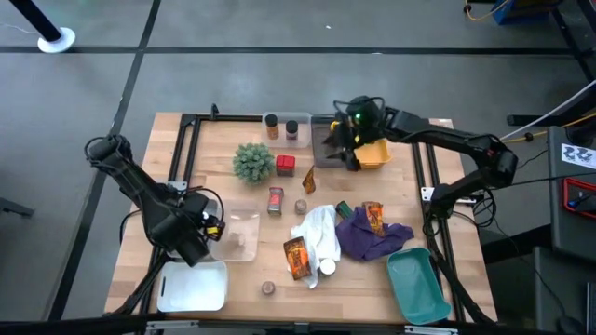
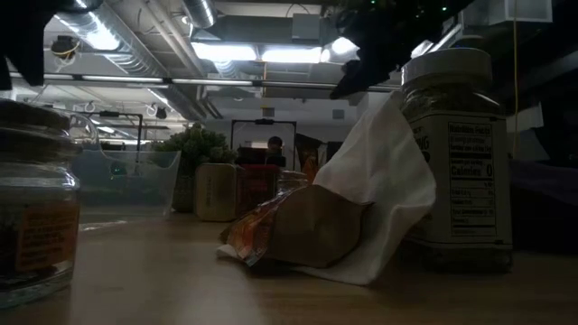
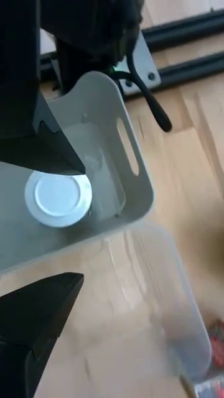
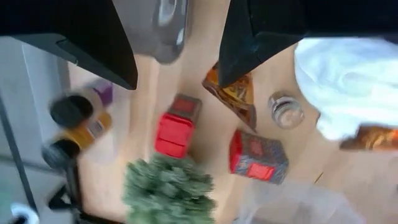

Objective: Sort spices by type
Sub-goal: Put the top orange seasoning bag into the green bin

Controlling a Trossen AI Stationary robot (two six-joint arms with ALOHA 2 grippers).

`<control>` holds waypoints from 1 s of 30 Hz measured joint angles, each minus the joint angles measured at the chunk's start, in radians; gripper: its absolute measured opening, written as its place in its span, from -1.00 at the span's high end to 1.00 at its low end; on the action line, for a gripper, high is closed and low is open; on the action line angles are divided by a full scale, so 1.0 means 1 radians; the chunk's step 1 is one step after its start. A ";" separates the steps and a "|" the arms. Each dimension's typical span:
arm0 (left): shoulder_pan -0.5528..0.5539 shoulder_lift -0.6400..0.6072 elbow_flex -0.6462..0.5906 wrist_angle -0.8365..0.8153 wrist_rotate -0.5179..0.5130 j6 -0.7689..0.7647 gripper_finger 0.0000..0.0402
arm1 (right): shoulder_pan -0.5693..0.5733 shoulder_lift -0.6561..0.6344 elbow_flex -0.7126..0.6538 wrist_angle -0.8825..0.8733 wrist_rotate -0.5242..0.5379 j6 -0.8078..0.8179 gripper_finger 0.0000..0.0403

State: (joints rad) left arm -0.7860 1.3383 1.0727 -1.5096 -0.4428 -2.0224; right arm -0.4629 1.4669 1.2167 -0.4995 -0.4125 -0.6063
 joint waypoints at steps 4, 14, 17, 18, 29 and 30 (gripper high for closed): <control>0.000 -0.012 0.024 0.001 -0.025 0.037 -0.26 | 0.057 0.043 0.000 0.038 0.019 -0.081 -0.12; 0.000 -0.014 0.087 0.002 -0.138 0.144 -0.26 | 0.142 0.166 0.000 0.091 0.088 -0.109 -0.12; 0.002 -0.014 0.098 0.002 -0.159 0.159 -0.26 | 0.143 0.199 0.000 0.093 0.088 -0.109 -0.12; 0.003 -0.014 0.100 0.002 -0.166 0.165 -0.26 | 0.143 0.207 0.000 0.099 0.088 -0.109 -0.12; 0.037 -0.014 0.101 0.010 -0.215 0.226 -0.26 | 0.143 0.307 0.000 0.146 0.088 -0.109 -0.12; 0.042 -0.014 0.101 0.011 -0.215 0.235 -0.26 | 0.143 0.313 0.000 0.144 0.088 -0.108 -0.12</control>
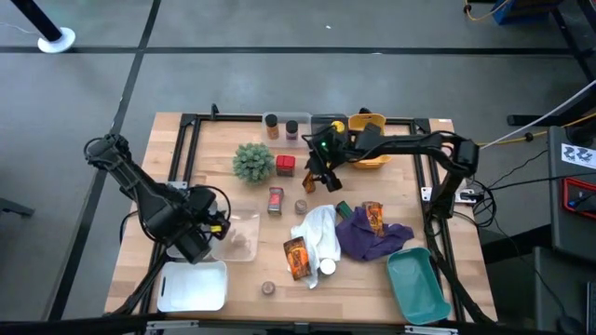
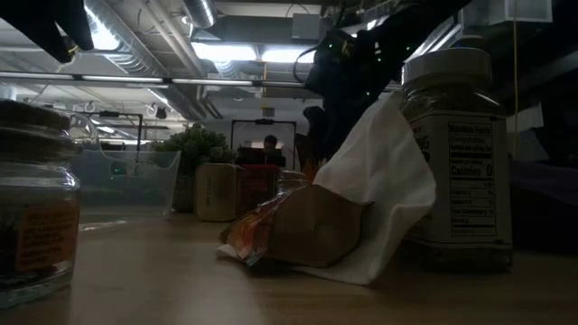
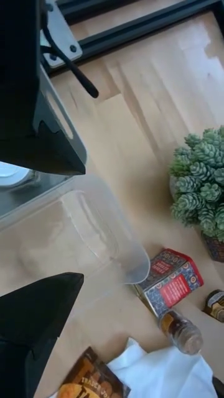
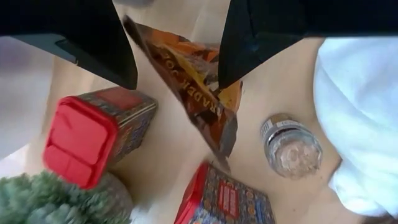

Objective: Sort spices by type
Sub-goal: Put the top orange seasoning bag into the green bin

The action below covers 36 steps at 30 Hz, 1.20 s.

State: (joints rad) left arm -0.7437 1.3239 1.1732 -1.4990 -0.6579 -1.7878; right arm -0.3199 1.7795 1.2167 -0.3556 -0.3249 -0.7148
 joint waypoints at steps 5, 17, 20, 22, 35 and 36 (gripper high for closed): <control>0.023 0.000 0.000 0.000 -0.001 0.038 -0.26 | 0.000 0.030 0.000 -0.005 0.000 0.001 -0.12; 0.098 0.000 0.000 0.115 -0.007 0.223 -0.26 | 0.000 0.040 0.000 -0.021 -0.018 0.015 0.47; 0.125 0.000 0.000 0.148 -0.007 0.282 -0.26 | 0.000 0.040 0.000 -0.037 -0.020 0.015 0.79; 0.144 0.000 0.000 0.156 -0.007 0.310 -0.26 | 0.000 0.040 0.000 -0.049 -0.020 0.015 0.93; 0.275 0.000 0.000 0.157 -0.111 0.524 -0.26 | 0.000 -0.004 0.063 -0.216 0.016 0.116 0.93; 0.287 0.001 0.000 0.158 -0.112 0.543 -0.26 | 0.000 -0.014 0.076 -0.247 0.022 0.128 0.93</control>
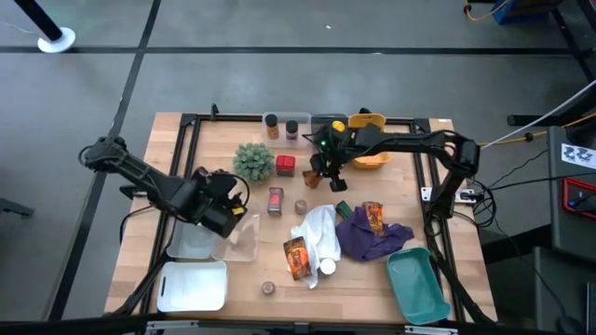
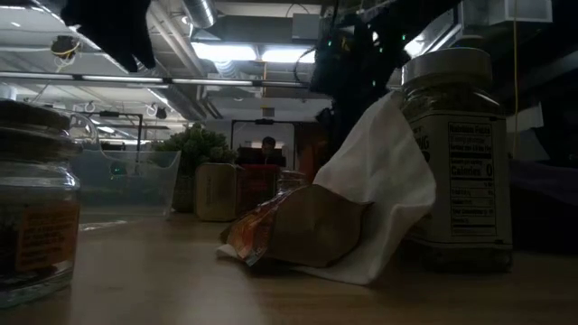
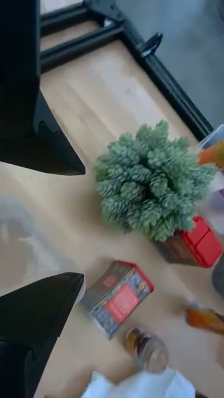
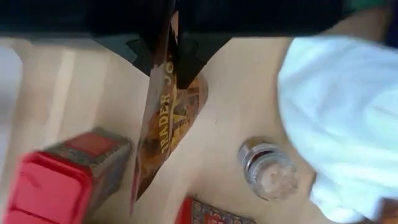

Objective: Sort spices by type
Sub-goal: Put the top orange seasoning bag into the green bin

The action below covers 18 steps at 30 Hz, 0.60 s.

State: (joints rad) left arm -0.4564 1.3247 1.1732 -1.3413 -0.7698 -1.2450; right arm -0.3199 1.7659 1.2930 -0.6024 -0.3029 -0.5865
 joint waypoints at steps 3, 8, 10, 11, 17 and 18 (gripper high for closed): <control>0.038 0.000 0.000 0.005 -0.011 0.051 -0.26 | 0.000 -0.031 0.045 -0.090 0.004 0.022 0.97; 0.106 0.000 0.000 0.051 -0.069 0.166 -0.26 | 0.011 -0.100 0.124 -0.249 0.002 0.108 0.95; 0.135 0.000 0.000 0.093 -0.078 0.238 -0.26 | 0.027 -0.128 0.149 -0.310 0.003 0.146 0.97; 0.149 0.000 0.000 0.119 -0.081 0.281 -0.26 | 0.038 -0.143 0.161 -0.340 0.003 0.168 0.97; 0.220 0.000 0.000 0.331 -0.082 0.570 -0.26 | 0.141 -0.236 0.198 -0.468 0.006 0.347 0.96; 0.229 0.000 0.000 0.365 -0.081 0.614 -0.26 | 0.165 -0.250 0.198 -0.479 0.008 0.378 0.96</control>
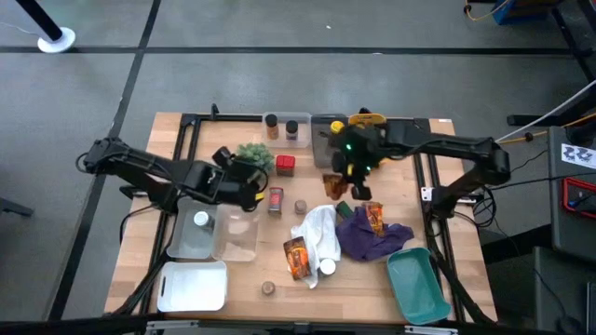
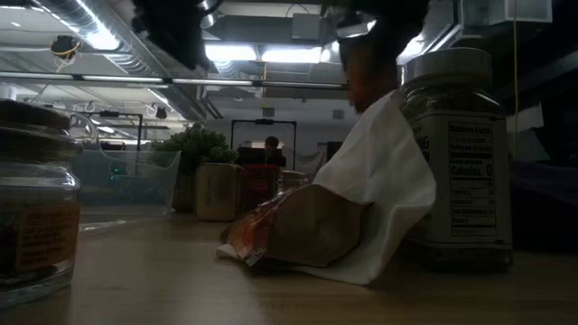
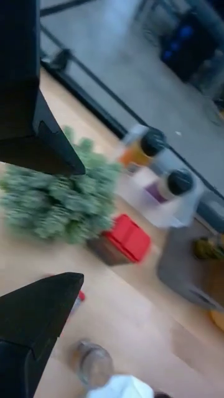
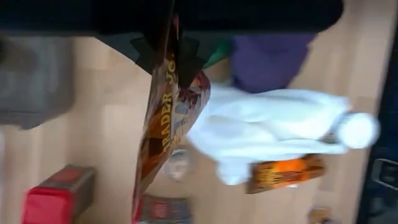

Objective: Sort spices by type
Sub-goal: Put the top orange seasoning bag into the green bin

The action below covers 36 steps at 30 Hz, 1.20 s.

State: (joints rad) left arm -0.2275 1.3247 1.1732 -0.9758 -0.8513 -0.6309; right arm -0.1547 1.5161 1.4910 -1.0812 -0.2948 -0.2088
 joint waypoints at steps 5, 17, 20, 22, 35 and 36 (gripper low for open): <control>0.039 0.000 0.000 0.157 0.031 0.199 -0.26 | 0.145 -0.067 0.000 -0.080 0.067 0.187 0.98; 0.087 0.000 0.000 0.325 0.167 0.381 -0.26 | 0.638 -0.100 0.001 -0.189 0.359 0.796 0.97; 0.087 0.000 0.000 0.330 0.168 0.381 -0.26 | 0.768 -0.098 0.000 -0.215 0.443 0.974 0.98; 0.086 0.000 0.000 0.330 0.168 0.380 -0.26 | 0.855 -0.098 0.000 -0.231 0.510 1.099 0.98; 0.084 0.000 -0.001 0.331 0.169 0.311 -0.26 | 1.258 -0.020 0.000 -0.441 0.677 1.719 0.97; 0.084 0.000 -0.001 0.331 0.170 0.304 -0.26 | 1.276 -0.007 0.000 -0.448 0.672 1.745 0.97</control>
State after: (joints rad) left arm -0.1432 1.3247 1.1725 -0.6453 -0.6817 -0.3268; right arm 1.1210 1.5093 1.4910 -1.5294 0.3769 1.5359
